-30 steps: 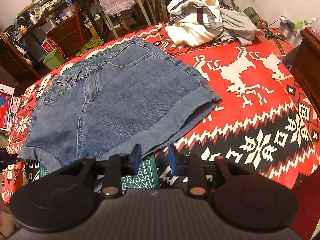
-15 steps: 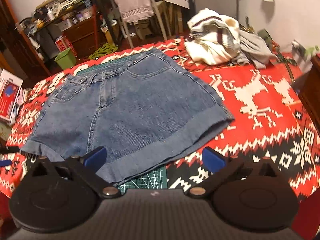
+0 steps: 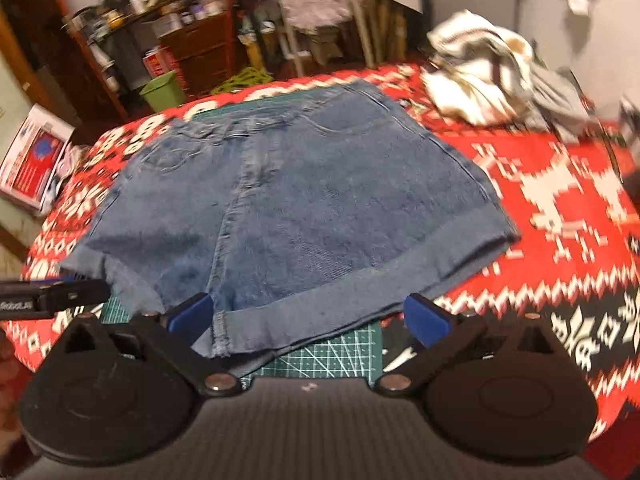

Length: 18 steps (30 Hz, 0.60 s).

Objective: Fold clothes

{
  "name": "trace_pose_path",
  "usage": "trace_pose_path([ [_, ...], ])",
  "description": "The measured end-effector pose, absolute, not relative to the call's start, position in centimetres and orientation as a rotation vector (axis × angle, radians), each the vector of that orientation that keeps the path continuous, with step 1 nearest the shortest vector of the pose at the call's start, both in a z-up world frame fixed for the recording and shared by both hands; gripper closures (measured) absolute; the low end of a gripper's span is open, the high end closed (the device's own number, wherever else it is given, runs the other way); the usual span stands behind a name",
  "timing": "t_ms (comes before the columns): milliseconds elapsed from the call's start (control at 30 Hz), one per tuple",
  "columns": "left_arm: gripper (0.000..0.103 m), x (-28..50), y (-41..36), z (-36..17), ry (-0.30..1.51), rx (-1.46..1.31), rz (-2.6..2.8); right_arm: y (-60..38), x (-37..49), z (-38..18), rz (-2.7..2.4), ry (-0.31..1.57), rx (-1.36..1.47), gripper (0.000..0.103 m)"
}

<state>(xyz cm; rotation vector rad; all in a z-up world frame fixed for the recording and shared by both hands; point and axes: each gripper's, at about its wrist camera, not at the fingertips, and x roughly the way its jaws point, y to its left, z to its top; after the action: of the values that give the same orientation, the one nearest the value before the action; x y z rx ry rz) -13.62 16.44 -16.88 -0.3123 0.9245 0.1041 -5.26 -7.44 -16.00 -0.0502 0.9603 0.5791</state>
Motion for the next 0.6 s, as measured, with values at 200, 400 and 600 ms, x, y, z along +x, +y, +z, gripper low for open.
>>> trace_pose_path([
  [200,0.02,-13.7,14.5,-18.0,0.945,-0.201,0.04,-6.0,-7.2,-16.4,0.704,0.957,-0.109,0.001],
  [400,0.026,-14.5,14.9,-19.2,0.952,-0.311,0.0,-5.8,-7.6,-16.8,0.782,1.026,-0.029,0.027],
  [600,0.073,-14.2,14.0,-20.5,0.964,-0.294,-0.036,-5.4,-7.4,-18.4,0.817,1.103,0.028,0.066],
])
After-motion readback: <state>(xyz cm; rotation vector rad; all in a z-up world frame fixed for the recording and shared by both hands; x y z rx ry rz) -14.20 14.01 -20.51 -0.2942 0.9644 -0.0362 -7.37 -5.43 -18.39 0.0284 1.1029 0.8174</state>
